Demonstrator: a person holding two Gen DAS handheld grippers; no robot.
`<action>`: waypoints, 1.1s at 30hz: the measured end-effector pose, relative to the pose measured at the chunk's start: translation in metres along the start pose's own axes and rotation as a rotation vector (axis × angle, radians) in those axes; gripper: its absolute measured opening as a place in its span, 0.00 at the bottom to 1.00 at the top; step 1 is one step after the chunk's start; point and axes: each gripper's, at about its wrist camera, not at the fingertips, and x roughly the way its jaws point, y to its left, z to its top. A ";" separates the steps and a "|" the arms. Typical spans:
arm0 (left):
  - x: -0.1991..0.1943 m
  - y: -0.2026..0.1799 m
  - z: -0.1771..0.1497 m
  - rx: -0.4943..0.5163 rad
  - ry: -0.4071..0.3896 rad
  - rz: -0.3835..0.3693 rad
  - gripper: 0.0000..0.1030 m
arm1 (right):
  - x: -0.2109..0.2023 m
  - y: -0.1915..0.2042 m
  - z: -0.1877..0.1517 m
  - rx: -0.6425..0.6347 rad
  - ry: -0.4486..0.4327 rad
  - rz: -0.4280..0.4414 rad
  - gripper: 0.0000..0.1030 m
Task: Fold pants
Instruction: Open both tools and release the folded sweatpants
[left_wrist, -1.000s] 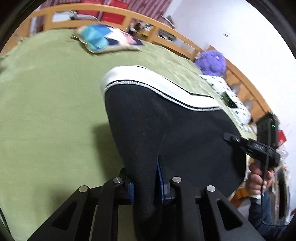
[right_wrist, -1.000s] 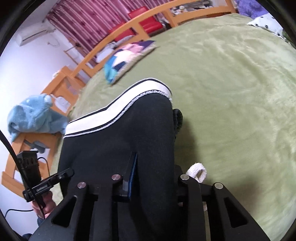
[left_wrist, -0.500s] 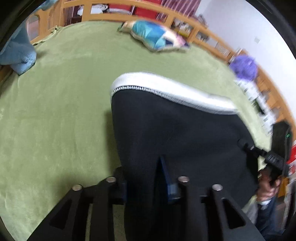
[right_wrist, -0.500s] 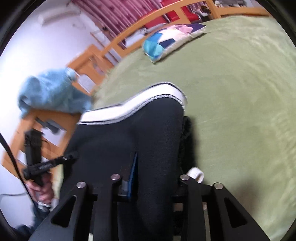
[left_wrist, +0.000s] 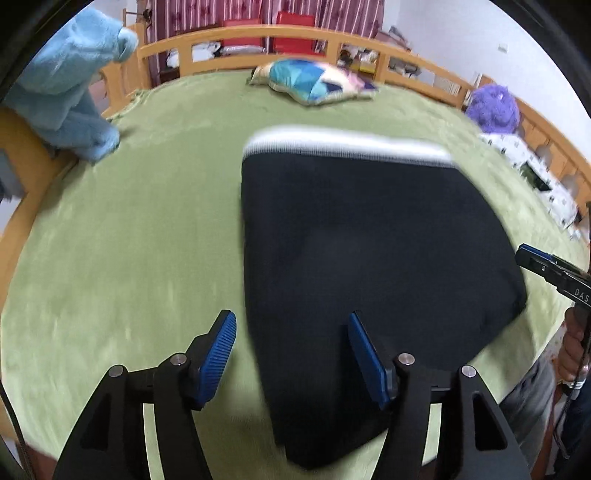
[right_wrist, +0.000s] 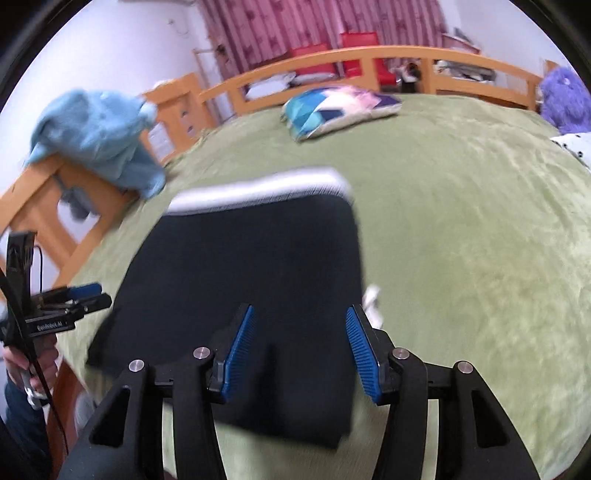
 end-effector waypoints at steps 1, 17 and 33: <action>0.006 0.000 -0.013 -0.012 0.011 -0.002 0.60 | 0.006 0.000 -0.010 0.000 0.030 -0.004 0.49; -0.001 0.000 0.051 -0.020 -0.104 -0.017 0.63 | -0.004 0.000 0.032 -0.056 -0.097 -0.077 0.47; 0.042 -0.013 0.053 -0.078 0.024 0.046 0.62 | 0.051 -0.012 0.040 0.012 0.023 -0.197 0.45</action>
